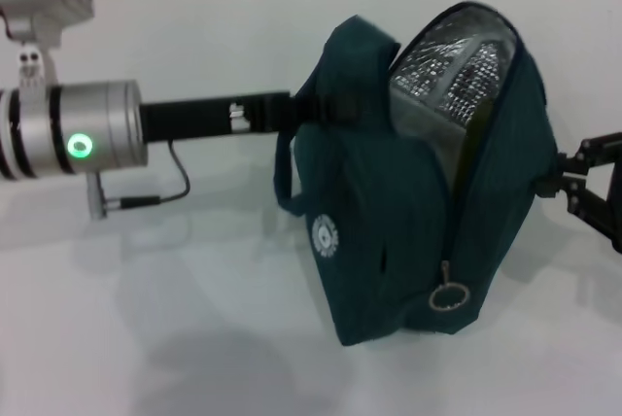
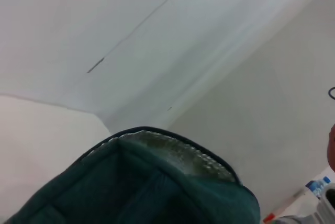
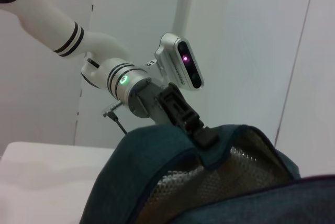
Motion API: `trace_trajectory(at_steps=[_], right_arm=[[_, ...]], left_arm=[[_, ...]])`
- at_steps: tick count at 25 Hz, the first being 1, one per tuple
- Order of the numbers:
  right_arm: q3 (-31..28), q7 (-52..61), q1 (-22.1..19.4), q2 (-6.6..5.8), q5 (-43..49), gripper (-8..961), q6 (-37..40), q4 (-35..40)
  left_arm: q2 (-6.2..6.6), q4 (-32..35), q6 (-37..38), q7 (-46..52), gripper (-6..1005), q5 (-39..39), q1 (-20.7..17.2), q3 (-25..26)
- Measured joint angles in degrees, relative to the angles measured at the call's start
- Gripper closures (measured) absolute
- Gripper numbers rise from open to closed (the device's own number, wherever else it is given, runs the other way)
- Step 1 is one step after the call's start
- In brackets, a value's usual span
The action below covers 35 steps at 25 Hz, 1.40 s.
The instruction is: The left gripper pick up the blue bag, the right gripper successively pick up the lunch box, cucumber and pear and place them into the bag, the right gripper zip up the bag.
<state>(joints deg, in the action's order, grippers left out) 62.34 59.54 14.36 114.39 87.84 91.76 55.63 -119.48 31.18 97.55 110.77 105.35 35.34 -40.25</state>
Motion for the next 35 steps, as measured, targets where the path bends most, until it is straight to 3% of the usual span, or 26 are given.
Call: trace_trajectory(at_steps=[15, 28, 35], right_arm=[[1.2, 1.5, 0.3, 0.39, 3.6, 869, 3.2, -0.9], [0.6, 1.5, -0.2, 0.66, 1.3, 739, 4.2, -2.6], [-1.2, 2.0, -0.2, 0.66, -1.4, 474, 4.2, -5.0]], left_arm=[[-0.18, -2.5, -0.7, -0.9, 938, 0.4, -5.0, -0.3], [0.03, -2.5, -0.2, -0.5, 937, 0.0, -6.2, -0.4], [0.04, -2.5, -0.1, -0.4, 936, 0.0, -6.7, -0.4]])
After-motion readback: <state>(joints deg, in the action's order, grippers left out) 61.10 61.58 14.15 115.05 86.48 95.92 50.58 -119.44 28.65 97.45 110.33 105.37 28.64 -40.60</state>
